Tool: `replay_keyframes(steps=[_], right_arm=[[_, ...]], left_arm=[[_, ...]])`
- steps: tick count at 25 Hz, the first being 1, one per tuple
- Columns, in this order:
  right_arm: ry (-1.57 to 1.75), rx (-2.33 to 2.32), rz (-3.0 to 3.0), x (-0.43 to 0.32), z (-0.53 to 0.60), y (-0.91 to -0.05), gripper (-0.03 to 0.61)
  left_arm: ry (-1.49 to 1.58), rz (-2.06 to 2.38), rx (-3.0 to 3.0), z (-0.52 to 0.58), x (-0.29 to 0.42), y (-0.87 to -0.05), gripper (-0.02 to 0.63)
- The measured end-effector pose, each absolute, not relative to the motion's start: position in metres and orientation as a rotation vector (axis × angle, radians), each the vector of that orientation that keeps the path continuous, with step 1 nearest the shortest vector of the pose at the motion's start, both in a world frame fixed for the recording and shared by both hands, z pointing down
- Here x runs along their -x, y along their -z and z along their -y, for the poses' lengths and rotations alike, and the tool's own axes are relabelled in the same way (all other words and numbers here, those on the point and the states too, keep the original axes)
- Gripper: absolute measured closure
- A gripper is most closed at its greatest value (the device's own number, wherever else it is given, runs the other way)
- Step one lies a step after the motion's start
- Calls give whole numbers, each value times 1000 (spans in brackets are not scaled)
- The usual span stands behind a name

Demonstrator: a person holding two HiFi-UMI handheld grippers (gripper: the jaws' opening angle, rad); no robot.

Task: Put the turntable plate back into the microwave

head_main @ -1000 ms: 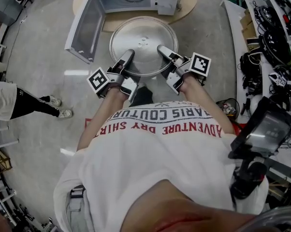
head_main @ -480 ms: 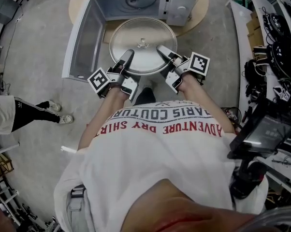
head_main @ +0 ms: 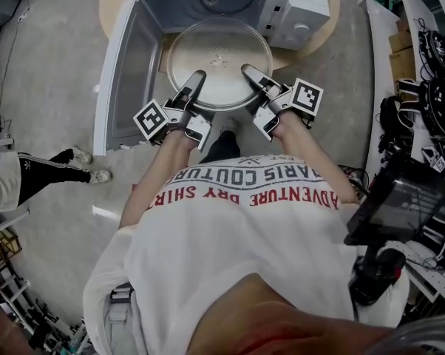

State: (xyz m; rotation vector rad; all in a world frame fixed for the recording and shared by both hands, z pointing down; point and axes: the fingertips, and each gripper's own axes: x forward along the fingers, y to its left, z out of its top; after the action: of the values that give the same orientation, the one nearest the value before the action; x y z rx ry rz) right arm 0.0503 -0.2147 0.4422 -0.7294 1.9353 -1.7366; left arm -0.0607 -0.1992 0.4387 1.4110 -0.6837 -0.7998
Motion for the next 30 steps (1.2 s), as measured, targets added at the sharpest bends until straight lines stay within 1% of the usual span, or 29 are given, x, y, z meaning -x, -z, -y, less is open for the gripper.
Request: replay_keyframes(steps=[7,17,24,30], right_arm=[[1656,698,-1933,-46,237,-451,537],[1690,701,-1884,-42,263,-475,526],[1739,686,-1880,-26,280,-491,525],[1791,681,-1881,-12,280,-502,526]], left_arm=[[836,694,-1397,229,68,-456,591],[865,727,-1383,272,71,-483,591],[872,768,-1348,306,82,-502,591],[866,793,-1326,315,86,-511,591]])
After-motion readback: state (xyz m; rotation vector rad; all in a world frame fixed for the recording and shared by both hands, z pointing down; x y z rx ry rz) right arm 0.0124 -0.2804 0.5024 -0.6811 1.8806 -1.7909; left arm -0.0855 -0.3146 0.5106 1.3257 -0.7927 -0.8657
